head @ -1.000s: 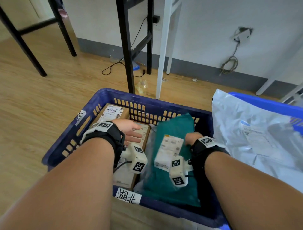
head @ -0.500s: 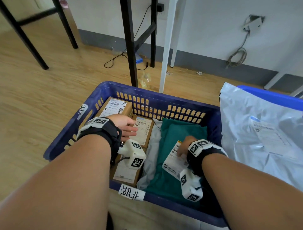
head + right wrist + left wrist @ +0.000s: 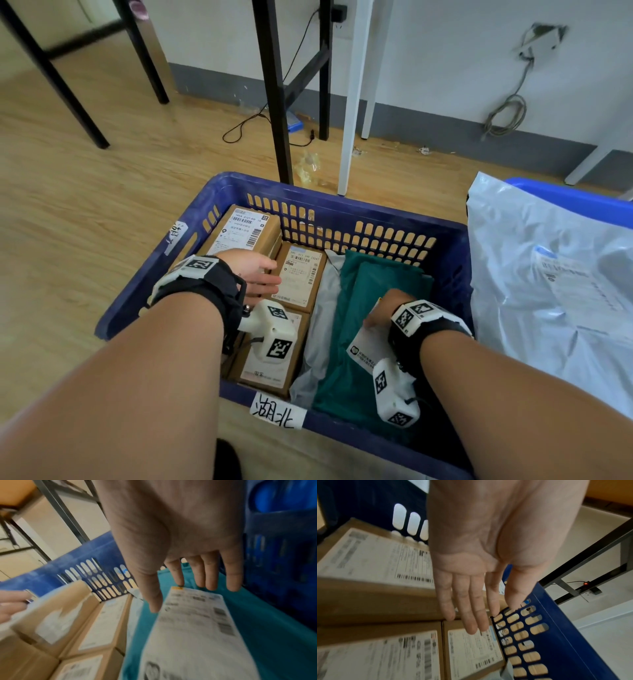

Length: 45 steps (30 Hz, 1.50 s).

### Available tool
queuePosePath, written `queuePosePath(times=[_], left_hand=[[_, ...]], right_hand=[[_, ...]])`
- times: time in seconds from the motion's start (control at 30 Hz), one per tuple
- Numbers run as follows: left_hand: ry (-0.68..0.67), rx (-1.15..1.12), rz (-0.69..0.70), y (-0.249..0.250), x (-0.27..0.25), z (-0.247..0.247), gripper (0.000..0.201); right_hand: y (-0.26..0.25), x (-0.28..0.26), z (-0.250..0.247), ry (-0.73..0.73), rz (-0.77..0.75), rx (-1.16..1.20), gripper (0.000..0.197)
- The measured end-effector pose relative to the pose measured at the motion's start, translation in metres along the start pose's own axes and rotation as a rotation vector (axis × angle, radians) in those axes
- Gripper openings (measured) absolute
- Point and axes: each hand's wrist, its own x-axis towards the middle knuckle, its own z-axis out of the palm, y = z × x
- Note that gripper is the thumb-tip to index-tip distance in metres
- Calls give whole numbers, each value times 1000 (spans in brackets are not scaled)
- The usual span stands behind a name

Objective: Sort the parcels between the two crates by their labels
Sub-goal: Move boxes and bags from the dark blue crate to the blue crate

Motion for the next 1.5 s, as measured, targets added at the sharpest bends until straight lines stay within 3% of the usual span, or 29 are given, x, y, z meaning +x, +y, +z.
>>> queuePosePath(times=[0.03,0.17,0.23,0.3,0.43,0.53,0.6,0.77,0.83,0.9,0.97,1.03,1.13,1.23,1.4,1.5], left_hand=[[28,-5,20,1,-1,-4,41],[363,-59,241,11,10,-36,29],[521,0,315,13,17,-52,30],[590,104,318,10,21,-59,30],[546,248,264,4,31,-57,34],[568,440,225,5,37,-60,36],[582,444,230,5,43,-64,35],[618,256,271,4,55,-65,15],[623,214,281,5,56,-57,25],[636,205,281,4,59,-53,52],[659,203,289,2,61,-52,59],[637,199,284,0,59,-54,50],[573,264,287,2,56,-57,12],[536,268,299,5,57,-60,22],[488,59,296,16,46,-54,31],[461,-51,299,21,35,-50,25]], right_hand=[[-7,0,-7,36,-29,18,24],[-40,-2,-32,139,-184,52,22],[-61,-3,-34,94,-268,107,18],[-81,-7,-34,17,-348,166,28],[-115,-20,-29,-119,-417,405,32],[-130,-18,-21,-206,-451,436,31],[-137,-15,-14,-222,-470,499,35],[-156,-12,0,-239,-468,646,42],[-160,-11,2,-264,-466,674,42],[-161,-10,6,-300,-464,735,44],[-160,-8,9,-335,-430,841,44],[-157,-4,9,-394,-392,943,31],[-147,-1,4,-465,-361,1028,16],[-138,-2,-2,-441,-359,1052,19],[-129,-13,-10,-403,-358,1052,21],[-124,-24,-16,-400,-371,1068,25]])
